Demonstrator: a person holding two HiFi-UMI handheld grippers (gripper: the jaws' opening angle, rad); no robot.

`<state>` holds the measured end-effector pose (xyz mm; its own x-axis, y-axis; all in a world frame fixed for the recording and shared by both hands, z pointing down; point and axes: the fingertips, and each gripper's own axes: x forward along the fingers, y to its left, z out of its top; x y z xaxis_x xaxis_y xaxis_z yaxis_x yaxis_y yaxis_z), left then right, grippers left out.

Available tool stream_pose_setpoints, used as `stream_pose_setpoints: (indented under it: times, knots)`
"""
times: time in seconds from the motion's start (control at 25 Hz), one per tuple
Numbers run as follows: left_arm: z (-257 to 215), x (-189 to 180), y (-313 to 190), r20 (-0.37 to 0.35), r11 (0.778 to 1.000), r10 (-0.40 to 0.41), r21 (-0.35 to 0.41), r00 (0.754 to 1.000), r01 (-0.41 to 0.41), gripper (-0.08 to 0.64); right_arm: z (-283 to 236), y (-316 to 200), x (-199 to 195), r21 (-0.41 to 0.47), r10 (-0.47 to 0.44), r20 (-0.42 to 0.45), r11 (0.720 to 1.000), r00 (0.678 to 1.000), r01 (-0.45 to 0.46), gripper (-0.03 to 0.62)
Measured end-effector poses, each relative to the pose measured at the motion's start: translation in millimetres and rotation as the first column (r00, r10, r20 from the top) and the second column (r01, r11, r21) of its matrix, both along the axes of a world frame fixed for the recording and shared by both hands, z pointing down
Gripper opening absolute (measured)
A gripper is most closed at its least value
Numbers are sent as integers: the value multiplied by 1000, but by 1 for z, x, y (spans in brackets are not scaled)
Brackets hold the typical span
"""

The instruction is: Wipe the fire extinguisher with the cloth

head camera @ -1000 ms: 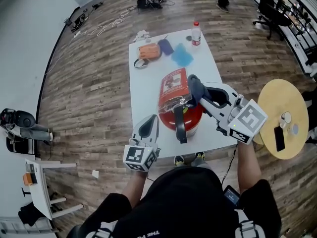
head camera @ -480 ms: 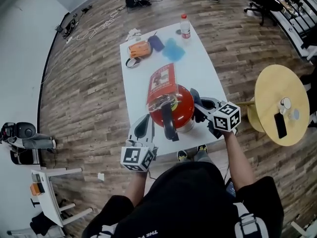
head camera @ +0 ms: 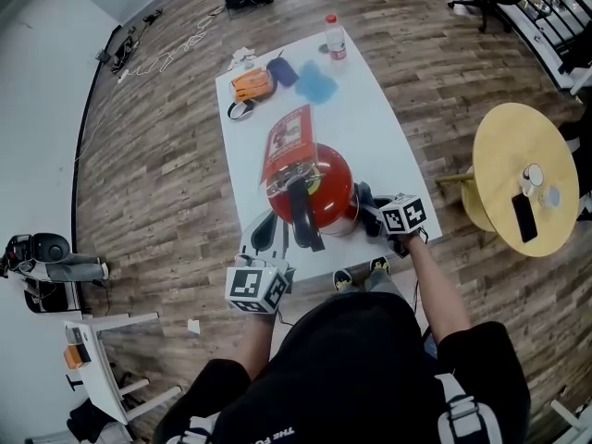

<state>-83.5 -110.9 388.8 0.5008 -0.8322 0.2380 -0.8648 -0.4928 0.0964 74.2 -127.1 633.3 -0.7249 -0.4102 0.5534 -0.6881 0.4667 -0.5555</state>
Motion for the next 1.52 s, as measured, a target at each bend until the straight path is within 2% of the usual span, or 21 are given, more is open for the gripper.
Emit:
stream_pose_setpoints:
  times: [0.12, 0.2, 0.4, 0.52, 0.6, 0.8, 0.92, 1.04, 1.2, 1.32, 1.4, 1.48, 1.52]
  knots:
    - [1, 0, 1, 1, 1000, 3, 0, 1000, -3, 23, 15, 25, -4, -35, -54, -61, 998, 997, 52, 71]
    - [2, 0, 1, 0, 1000, 4, -5, 1000, -4, 23, 19, 28, -4, -11, -78, -84, 997, 993, 78, 71]
    - [5, -2, 4, 10, 1000, 19, -18, 1000, -19, 23, 6, -24, -9, 99, -225, -206, 964, 952, 249, 71]
    - [5, -6, 6, 12, 1000, 8, -20, 1000, -8, 23, 6, -49, -24, 73, -317, -246, 936, 916, 344, 71]
    - [6, -8, 7, 8, 1000, -8, -21, 1000, 8, 23, 16, -56, -27, 40, -347, -254, 929, 903, 368, 71]
    - [9, -22, 8, 1, 999, -50, -20, 999, 50, 23, 26, -40, -15, 28, -300, -180, 950, 937, 310, 69]
    - [13, -31, 8, -16, 998, -60, -27, 998, 60, 23, 30, 3, -3, 2, -281, -168, 959, 945, 285, 71]
    - [16, -38, 7, -33, 998, -60, -29, 998, 59, 23, 29, 44, -8, -4, -264, -166, 964, 950, 267, 71]
    - [21, -43, 10, -58, 998, -50, -29, 997, 48, 23, 29, 97, -39, -34, -318, -136, 948, 938, 316, 71]
    - [25, -52, 15, -82, 998, -50, -37, 995, 47, 23, 26, 113, -91, -6, -333, -148, 942, 931, 335, 71]
    - [29, -64, 19, -94, 998, -54, -44, 994, 50, 23, 24, 103, -128, 25, -240, -142, 969, 960, 246, 71]
    - [33, -78, 24, -97, 997, -60, -47, 994, 55, 23, 27, 83, -155, 13, -68, -96, 998, 993, 69, 71]
    - [35, -86, 26, -94, 997, -64, -48, 994, 60, 23, 29, 73, -165, -9, 35, -62, 999, 997, -36, 71]
